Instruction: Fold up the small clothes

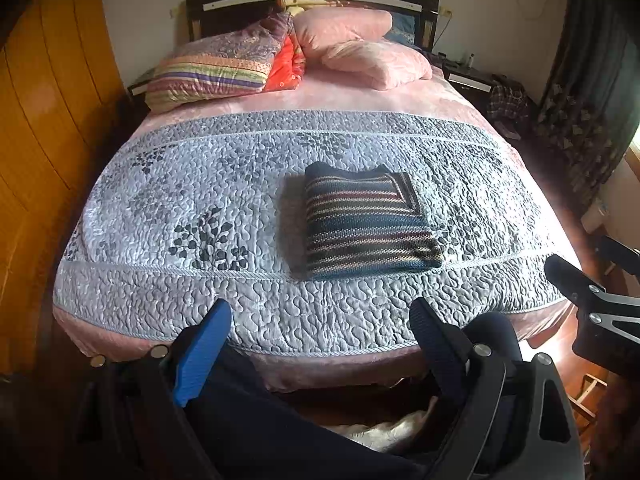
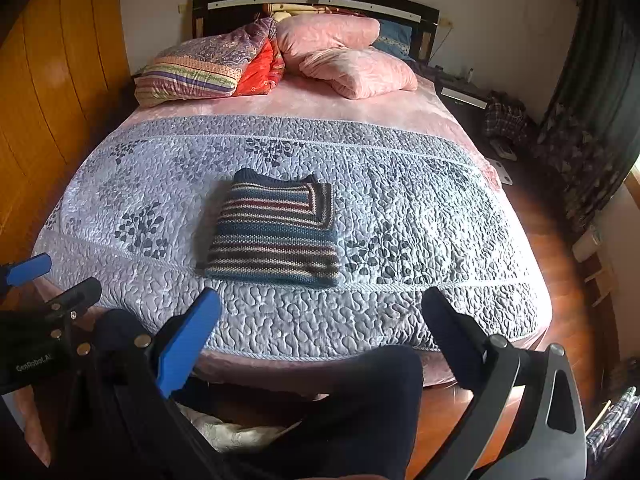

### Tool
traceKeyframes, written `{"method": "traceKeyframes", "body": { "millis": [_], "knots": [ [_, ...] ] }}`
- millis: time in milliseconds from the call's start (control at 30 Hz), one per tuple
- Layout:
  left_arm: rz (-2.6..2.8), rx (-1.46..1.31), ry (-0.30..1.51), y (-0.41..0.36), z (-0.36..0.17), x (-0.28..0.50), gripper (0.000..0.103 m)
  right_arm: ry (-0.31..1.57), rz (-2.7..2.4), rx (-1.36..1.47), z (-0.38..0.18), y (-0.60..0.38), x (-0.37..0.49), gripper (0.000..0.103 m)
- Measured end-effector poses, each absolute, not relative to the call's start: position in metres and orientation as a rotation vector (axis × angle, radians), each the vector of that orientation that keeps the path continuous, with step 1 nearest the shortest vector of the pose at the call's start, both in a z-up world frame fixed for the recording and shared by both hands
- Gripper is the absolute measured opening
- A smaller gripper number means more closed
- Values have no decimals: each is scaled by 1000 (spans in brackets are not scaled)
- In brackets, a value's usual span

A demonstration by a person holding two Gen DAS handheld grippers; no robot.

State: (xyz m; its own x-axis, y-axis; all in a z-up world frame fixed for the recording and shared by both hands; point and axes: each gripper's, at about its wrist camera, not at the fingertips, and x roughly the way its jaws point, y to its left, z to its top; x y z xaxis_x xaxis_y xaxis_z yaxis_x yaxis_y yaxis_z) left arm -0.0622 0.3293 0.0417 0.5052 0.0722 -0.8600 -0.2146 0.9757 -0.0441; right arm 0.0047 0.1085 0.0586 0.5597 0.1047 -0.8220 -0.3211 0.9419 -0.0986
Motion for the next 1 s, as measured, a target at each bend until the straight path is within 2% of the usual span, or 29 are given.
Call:
{"method": "traceKeyframes", "body": {
  "millis": [1000],
  "knots": [
    [180, -159, 1035, 328, 36, -66, 91, 950, 256, -246, 56, 110, 2, 100]
  ]
}}
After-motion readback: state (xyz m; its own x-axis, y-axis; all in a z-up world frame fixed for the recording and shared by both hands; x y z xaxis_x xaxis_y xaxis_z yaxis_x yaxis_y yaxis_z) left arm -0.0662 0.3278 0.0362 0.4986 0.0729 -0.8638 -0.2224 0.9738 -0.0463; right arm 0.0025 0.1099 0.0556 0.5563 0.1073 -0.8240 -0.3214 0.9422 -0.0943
